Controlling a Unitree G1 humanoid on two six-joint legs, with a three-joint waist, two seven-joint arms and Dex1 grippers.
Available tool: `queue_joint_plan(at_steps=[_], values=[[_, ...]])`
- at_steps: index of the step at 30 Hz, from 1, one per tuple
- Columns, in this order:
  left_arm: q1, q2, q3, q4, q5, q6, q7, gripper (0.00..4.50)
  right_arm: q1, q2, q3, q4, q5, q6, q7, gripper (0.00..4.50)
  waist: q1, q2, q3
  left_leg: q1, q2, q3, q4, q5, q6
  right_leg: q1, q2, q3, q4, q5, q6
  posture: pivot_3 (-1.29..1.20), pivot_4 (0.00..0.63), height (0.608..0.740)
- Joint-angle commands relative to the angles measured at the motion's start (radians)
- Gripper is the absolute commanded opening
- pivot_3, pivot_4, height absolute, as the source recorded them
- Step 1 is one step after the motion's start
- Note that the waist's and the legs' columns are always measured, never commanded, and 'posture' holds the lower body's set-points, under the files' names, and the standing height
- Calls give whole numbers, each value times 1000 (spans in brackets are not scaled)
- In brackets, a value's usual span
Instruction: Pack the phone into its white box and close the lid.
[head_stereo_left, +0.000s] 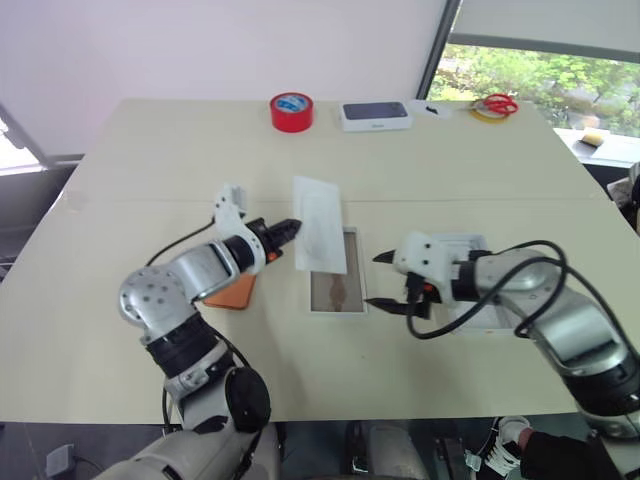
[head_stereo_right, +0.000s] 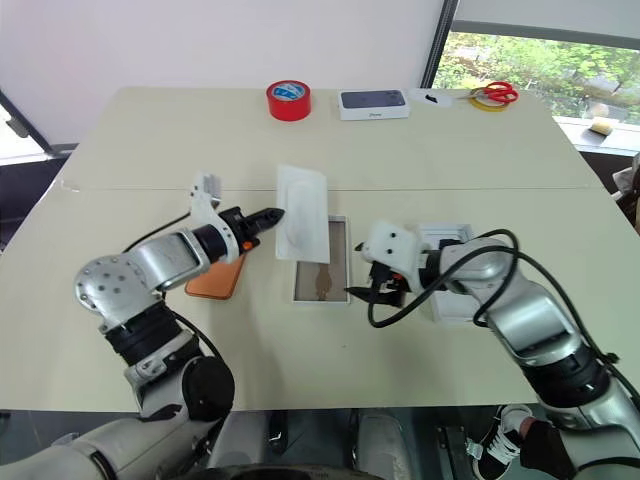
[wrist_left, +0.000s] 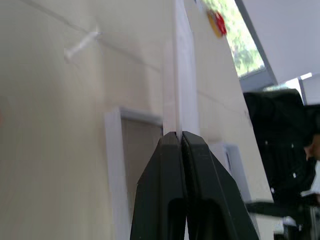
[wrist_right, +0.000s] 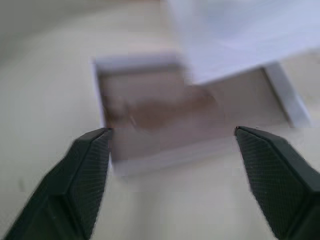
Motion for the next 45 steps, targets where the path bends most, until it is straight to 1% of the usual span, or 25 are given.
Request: queue_joint_plan(at_steps=[1,5,9,17,20,23,25,29,32,33,35,36,38,40,41,42,45], values=[[40,-35,-66,-61,-53,9,44,0,9,-1,-90,-39,48,16,-19,3888,-6,0,0,1,0,0,-1,0,0,0,0,0,0,0,0,0,150,730],[77,-40,-102,-73,-83,9,83,0,21,-4,-101,-27,42,7,-37,3888,-2,0,0,2,0,0,-1,0,0,0,1,1,0,0,0,0,150,730],[97,-15,-130,-66,-119,9,108,0,20,5,-91,-12,37,-3,-52,3888,5,0,0,2,0,0,-1,0,0,0,0,1,0,0,0,0,150,730],[116,9,-161,-48,-206,9,144,0,23,16,-63,18,15,-31,-75,3888,2,0,0,1,0,0,-1,0,0,0,0,1,0,0,0,0,150,730],[124,30,-186,-44,-220,9,160,923,26,16,-66,13,19,-33,-80,3942,3,0,0,1,0,0,-1,0,0,1,0,1,0,0,0,0,150,730],[124,38,-183,-38,-236,9,174,2468,31,14,-69,11,20,-34,-83,3942,4,0,0,1,0,0,0,0,0,1,0,1,0,0,0,0,150,730],[121,47,-179,-31,-244,9,179,3371,33,13,-68,14,18,-38,-84,3942,4,0,0,1,0,0,0,0,0,1,0,1,0,0,0,0,150,730],[116,72,-166,-41,-284,9,181,3371,30,16,-66,17,17,-41,-88,3942,3,0,0,1,0,0,-1,0,0,1,0,1,0,0,0,0,150,730],[107,125,-142,-54,-314,9,155,3371,15,26,-63,25,17,-40,-95,3942,2,0,0,1,0,0,-1,0,0,1,0,1,0,0,0,0,150,730],[103,158,-136,-57,-314,-1,135,3400,5,34,-57,32,14,-39,-102,3683,1,0,0,1,0,0,-1,0,0,0,0,1,0,0,0,0,150,730],[107,250,-167,-77,-287,-57,72,3408,-17,56,-40,45,7,-29,-119,3101,-2,0,0,2,0,0,-1,0,0,0,1,1,0,0,0,0,150,730],[116,301,-199,-87,-263,-87,37,3408,-25,69,-30,50,1,-23,-128,2619,-3,0,0,2,0,0,-1,0,-1,0,1,1,0,0,0,0,150,730],[149,417,-293,-110,-184,-178,-50,3408,-45,99,-4,63,-16,-9,-152,1497,-2,0,0,2,0,0,-2,1,-1,0,1,1,0,0,0,0,150,730],[203,559,-400,-129,-62,-341,-180,3408,-84,155,43,89,-48,22,-200,499,0,1,0,2,0,1,-2,1,-1,0,0,1,0,0,0,0,150,730],[226,606,-433,-131,-20,-408,-231,3408,-103,181,62,98,-61,37,-221,53,-1,1,0,2,0,1,-2,1,-2,0,0,1,0,0,0,0,150,730],[249,648,-461,-127,24,-475,-277,3408,-125,215,79,112,-74,55,-248,53,-1,1,0,2,0,2,-2,1,-2,-1,0,1,0,0,0,0,150,730],[303,722,-506,-92,122,-618,-365,3408,-167,293,117,143,-110,91,-309,53,3,1,0,1,0,2,-2,1,-2,-1,0,1,0,0,-1,0,150,730]])
